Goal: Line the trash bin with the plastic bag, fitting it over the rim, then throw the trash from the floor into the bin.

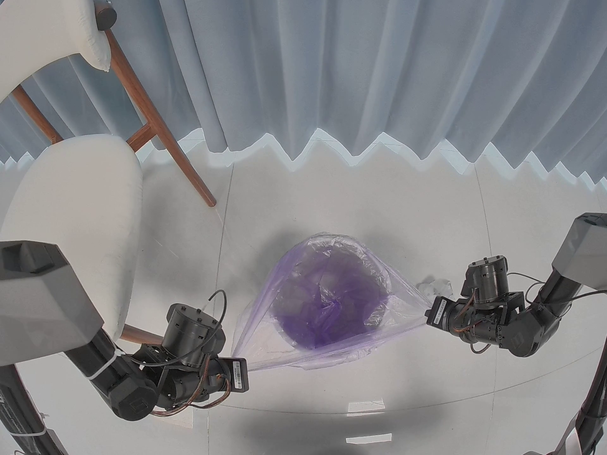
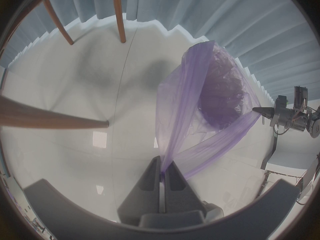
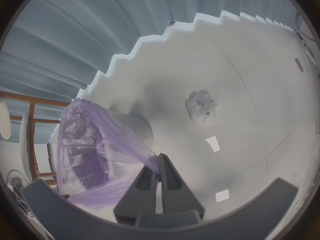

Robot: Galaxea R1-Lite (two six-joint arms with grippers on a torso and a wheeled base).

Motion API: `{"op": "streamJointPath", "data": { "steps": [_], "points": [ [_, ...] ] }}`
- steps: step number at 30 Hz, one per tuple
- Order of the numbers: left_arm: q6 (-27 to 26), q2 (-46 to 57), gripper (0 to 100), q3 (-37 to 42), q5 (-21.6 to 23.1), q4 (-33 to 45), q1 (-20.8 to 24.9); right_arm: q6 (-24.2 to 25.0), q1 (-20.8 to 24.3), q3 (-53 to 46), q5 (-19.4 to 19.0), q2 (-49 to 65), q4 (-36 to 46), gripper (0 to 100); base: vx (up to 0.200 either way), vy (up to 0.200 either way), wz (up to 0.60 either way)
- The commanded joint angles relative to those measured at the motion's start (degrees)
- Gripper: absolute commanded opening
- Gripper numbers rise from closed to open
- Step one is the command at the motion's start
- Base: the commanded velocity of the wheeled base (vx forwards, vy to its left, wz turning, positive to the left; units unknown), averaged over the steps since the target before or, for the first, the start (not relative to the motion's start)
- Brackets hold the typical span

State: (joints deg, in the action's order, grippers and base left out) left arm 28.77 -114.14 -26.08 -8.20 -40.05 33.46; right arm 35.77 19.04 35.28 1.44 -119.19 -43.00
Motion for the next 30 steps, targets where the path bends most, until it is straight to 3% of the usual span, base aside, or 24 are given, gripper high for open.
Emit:
{"op": "streamJointPath", "data": {
  "steps": [1,11,30],
  "points": [
    [-4.16,-7.50,0,0.24,-0.32,-6.36,-0.24,-1.67,-0.32,-0.21,0.14,-5.09,-3.67,0,0.000,0.000,0.00],
    [-12.69,-14.88,0,1.11,-0.23,-16.03,0.02,-5.44,0.12,0.32,0.14,-9.92,-10.70,0,0.000,0.000,0.00],
    [-15.59,-23.41,0,-2.66,-1.55,-23.67,-1.12,-10.10,0.91,10.07,0.23,-16.34,-12.81,0,0.000,0.000,0.00]
  ]
}}
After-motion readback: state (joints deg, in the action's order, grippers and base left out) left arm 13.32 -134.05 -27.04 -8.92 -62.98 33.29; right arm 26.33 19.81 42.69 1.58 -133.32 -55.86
